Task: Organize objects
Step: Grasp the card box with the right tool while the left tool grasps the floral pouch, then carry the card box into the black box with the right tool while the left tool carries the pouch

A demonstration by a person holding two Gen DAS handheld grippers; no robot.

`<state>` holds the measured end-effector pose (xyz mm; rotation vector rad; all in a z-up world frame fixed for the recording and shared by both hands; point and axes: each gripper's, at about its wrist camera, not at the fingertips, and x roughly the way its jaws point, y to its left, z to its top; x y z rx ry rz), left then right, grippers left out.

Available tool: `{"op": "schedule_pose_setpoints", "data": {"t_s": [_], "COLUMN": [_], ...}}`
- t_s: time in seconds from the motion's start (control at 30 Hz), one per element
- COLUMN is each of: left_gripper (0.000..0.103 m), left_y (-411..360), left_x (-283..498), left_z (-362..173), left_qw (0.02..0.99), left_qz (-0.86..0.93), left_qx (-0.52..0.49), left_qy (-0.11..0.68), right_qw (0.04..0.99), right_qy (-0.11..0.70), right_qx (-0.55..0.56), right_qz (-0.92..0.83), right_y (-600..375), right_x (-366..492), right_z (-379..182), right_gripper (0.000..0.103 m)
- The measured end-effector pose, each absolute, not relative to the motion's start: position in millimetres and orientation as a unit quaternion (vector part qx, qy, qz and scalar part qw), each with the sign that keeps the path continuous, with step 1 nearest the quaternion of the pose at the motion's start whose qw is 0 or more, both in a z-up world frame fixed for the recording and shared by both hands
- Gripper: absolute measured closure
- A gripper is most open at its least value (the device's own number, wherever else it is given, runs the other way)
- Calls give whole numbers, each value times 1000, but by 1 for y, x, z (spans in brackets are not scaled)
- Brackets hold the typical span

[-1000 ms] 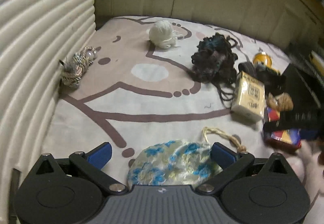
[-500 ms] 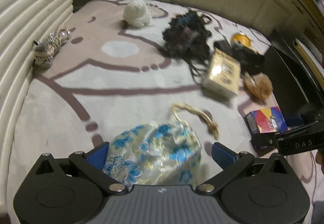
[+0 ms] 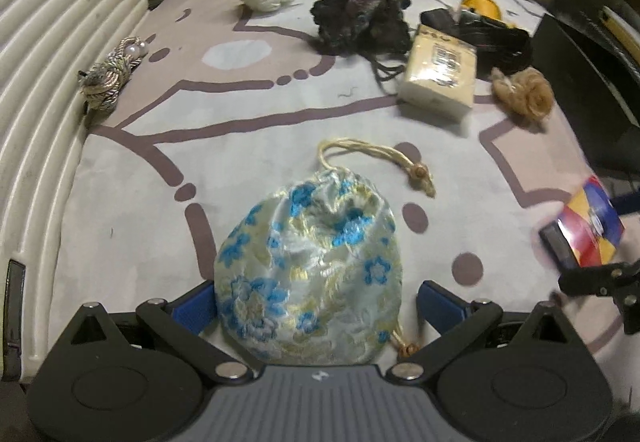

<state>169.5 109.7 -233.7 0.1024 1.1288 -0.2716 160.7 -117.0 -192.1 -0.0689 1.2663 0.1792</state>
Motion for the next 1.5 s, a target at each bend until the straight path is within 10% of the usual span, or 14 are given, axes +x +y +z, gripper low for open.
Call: {"op": "schedule_pose_setpoints", "data": {"t_s": [0.27, 1.5], "left_gripper": [17, 18], "left_y": [105, -16], "left_x": [183, 171], "left_z": [-229, -33], "left_qw": [827, 884], "left_qz": [-104, -154], "left_qx": [41, -58], "left_qy": [550, 438], "right_qw": [806, 888], "right_qy": [588, 455], "right_qx": [-48, 45], "right_qz": [53, -56], "right_y": [-111, -257], "right_x": [166, 155], "right_z": [-195, -41], "right_gripper": [13, 14]}}
